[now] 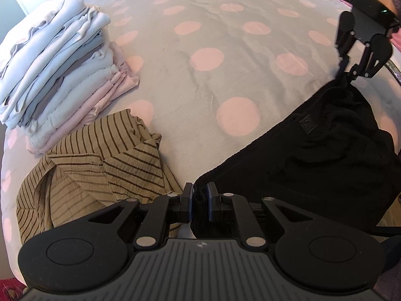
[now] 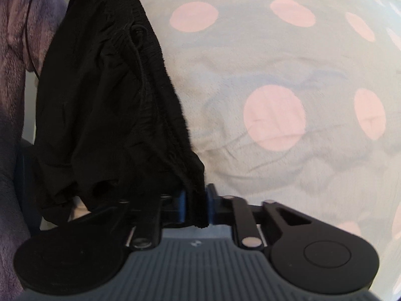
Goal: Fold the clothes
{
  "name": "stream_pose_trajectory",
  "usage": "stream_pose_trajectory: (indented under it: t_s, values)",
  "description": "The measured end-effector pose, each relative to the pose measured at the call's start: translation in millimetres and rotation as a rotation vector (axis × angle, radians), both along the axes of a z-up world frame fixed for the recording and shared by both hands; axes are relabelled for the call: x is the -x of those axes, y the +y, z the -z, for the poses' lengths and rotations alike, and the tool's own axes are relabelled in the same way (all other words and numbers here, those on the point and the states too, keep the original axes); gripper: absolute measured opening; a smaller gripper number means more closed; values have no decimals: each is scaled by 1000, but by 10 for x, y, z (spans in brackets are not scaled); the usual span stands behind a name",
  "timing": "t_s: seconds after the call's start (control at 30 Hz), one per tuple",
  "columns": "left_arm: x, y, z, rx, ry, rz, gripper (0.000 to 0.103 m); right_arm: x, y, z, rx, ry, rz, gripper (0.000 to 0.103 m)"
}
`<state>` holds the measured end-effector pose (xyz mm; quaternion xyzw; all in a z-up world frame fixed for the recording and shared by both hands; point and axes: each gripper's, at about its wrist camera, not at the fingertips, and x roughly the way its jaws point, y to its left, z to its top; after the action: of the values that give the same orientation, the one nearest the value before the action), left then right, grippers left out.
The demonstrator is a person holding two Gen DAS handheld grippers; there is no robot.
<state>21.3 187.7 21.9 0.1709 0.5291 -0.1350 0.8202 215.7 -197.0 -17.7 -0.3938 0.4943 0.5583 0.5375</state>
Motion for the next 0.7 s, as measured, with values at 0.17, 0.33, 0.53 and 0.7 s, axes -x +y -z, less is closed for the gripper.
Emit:
stream_pose_trajectory:
  t_s: [0.17,0.33,0.53,0.7]
  values:
    - [-17,-43,-83,-11,-43,-5,9,-16,183,-93,-56,-42,46,11]
    - [-28,-209,-347,-43,-138,11,1,247,56,-309,-83,-200,100,10]
    - [-155,-471,-658,-18,-183,81,0,589,62,-497,-79,-344,152,9]
    - [-221,-777,-415,-55,-122,208,18,727,-162,-412,39,-404,149,9]
